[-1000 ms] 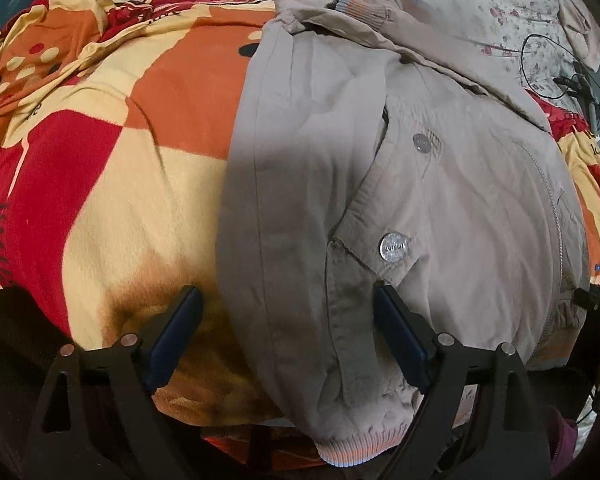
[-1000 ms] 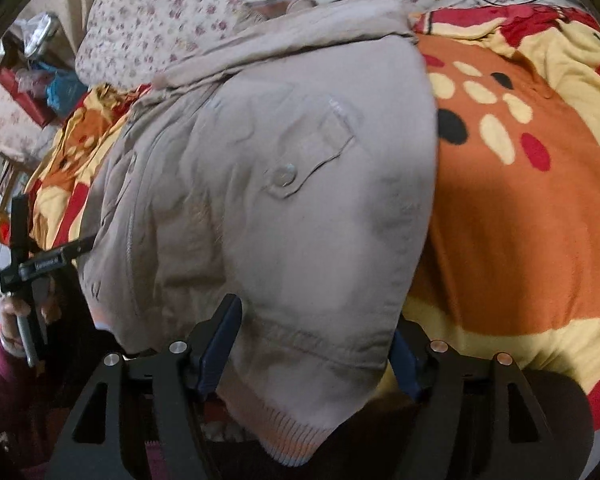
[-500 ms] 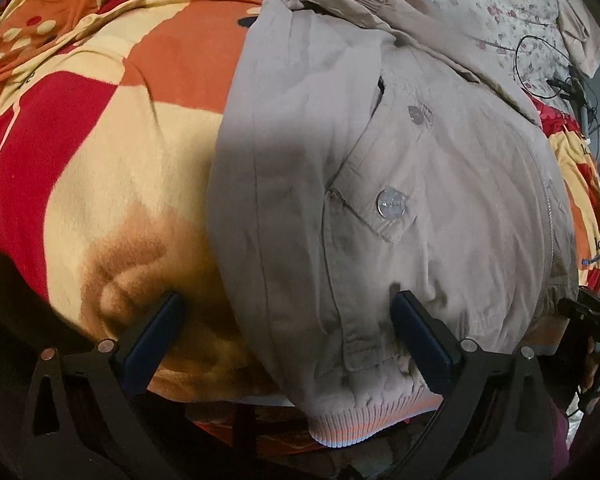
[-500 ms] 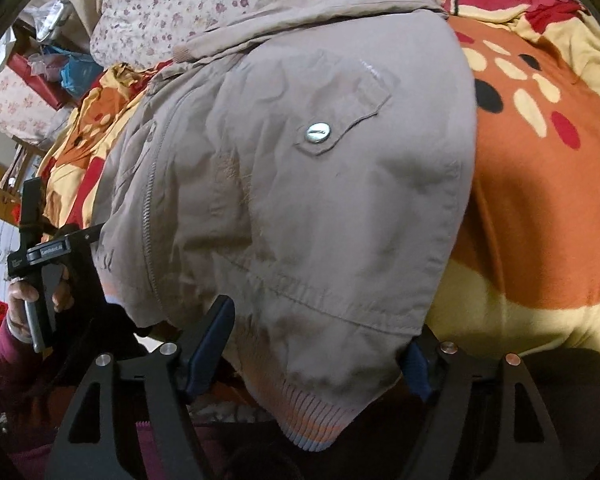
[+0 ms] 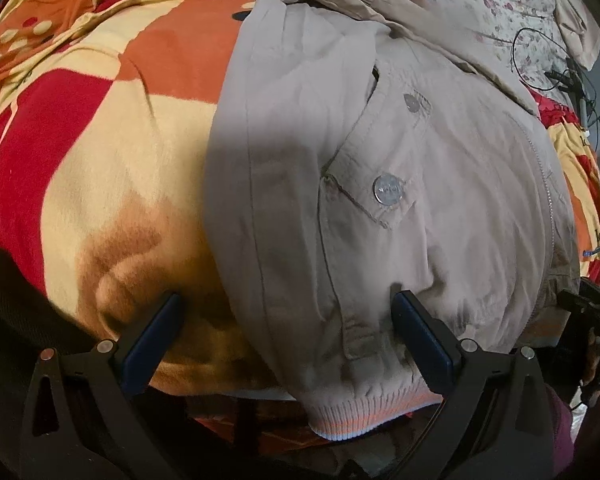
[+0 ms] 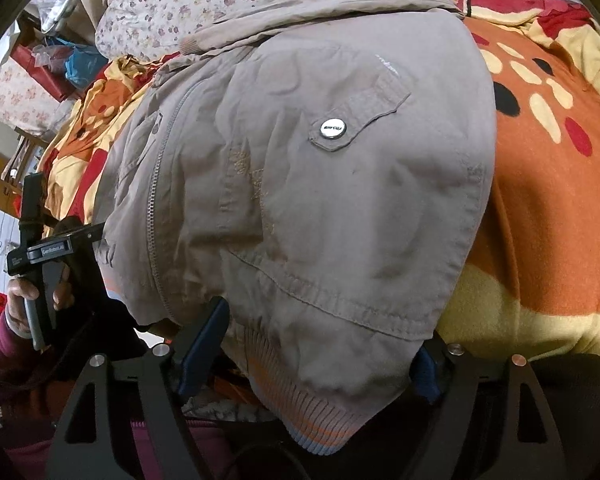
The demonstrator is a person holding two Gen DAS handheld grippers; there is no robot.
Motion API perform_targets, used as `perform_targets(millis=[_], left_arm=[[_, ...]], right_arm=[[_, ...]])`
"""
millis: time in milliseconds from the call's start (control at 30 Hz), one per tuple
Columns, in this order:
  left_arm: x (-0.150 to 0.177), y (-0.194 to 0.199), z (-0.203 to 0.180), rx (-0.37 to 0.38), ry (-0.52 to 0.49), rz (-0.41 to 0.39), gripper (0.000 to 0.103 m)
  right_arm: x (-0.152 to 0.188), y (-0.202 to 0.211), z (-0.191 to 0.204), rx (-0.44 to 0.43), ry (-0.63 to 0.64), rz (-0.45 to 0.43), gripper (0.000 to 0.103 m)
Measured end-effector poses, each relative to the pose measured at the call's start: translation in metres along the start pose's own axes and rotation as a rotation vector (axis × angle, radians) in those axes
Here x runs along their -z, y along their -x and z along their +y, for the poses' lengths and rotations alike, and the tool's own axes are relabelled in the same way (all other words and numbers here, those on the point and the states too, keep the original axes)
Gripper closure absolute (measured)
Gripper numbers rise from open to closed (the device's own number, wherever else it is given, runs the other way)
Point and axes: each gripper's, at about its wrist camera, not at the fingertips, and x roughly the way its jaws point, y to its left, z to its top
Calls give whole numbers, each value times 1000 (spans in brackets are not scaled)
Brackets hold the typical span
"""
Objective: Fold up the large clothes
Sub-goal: 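Grasp the striped knit hem of the jacket with both grippers, then lift the hem with both grippers and fold it toward the collar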
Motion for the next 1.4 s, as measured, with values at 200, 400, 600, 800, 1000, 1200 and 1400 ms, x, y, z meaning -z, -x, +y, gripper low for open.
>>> perform_targets(millis=[200, 400, 600, 800, 1000, 1200, 1400], left_arm=[[8, 5, 3, 67, 11, 29, 0], [9, 5, -3, 86, 8, 22, 11], [3, 8, -19, 58, -58, 6, 66], [-14, 36, -16, 121, -68, -47, 97], [-16, 56, -10, 113, -81, -115, 98], [-26, 60, -20, 87, -98, -137, 98], [-20, 54, -21, 55, -112, -126, 98]], right_arm=[[0, 1, 1, -38, -6, 8, 24], [-2, 2, -6, -101, -22, 1, 38], [-1, -3, 12, -17, 66, 5, 54], [-11, 31, 16, -92, 54, -106, 95], [-13, 32, 15, -130, 38, -111, 95], [-17, 34, 21, -166, 49, -104, 79], [-5, 12, 23, -147, 43, 1, 50]])
